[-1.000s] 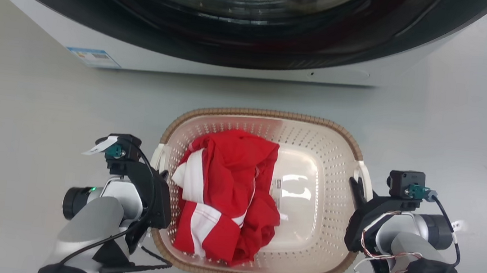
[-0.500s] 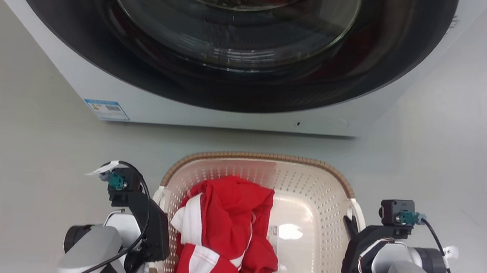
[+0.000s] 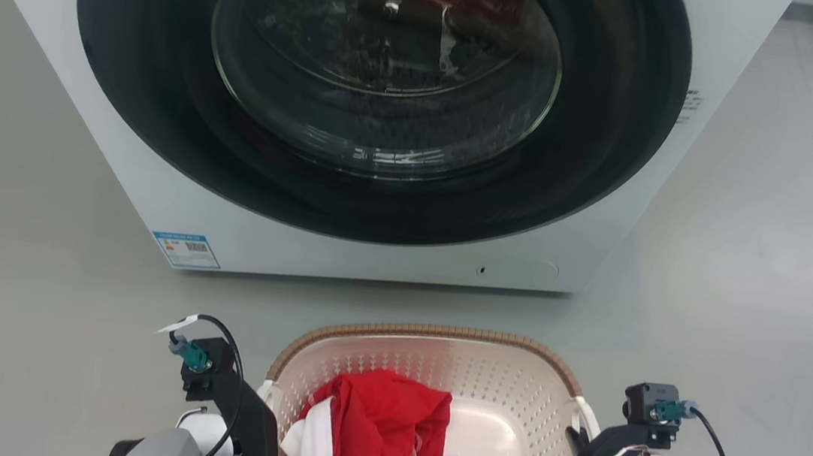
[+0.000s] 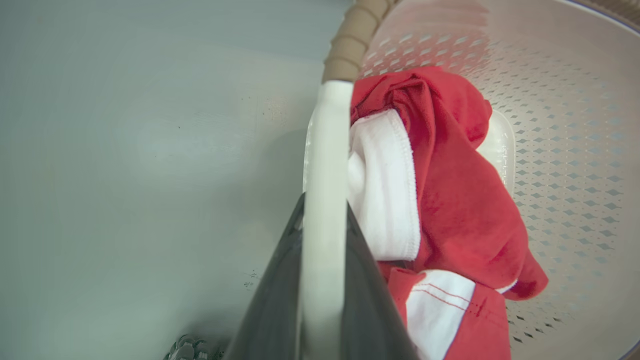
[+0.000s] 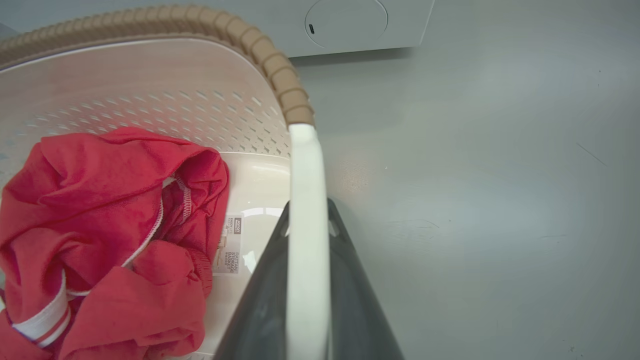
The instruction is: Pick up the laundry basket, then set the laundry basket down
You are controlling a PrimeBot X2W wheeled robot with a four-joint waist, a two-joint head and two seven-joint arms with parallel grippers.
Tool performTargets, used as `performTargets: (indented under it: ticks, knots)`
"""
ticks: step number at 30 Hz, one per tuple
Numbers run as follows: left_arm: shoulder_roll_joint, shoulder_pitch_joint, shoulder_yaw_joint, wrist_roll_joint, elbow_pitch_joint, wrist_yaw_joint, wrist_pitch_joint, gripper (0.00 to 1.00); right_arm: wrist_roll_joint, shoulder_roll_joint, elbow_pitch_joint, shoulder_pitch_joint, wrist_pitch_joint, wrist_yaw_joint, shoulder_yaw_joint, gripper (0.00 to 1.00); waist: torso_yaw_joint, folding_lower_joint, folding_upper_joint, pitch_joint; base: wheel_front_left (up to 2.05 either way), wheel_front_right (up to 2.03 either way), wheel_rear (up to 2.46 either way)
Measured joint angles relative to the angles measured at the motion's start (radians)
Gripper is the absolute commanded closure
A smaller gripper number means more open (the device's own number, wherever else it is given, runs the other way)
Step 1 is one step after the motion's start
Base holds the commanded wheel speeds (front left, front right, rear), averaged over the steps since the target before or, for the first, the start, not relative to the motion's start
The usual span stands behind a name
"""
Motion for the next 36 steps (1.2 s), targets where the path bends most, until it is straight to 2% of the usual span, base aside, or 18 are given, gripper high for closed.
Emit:
performTargets:
  ticks: [18,36]
  knots:
    - [0.008,0.083,-0.036,-0.059,0.003,0.000,0.087,1.00,0.116,0.000,-0.028,0.108,0.095,0.000,0.064,1.00,-0.006,0.0000,0.0000,-0.140,0.00,0.00,0.00]
    - [0.014,0.092,-0.049,-0.083,0.003,0.002,0.108,1.00,0.179,-0.001,-0.036,0.115,0.137,0.000,0.084,1.00,-0.007,0.0001,0.0001,-0.189,0.00,0.00,0.00]
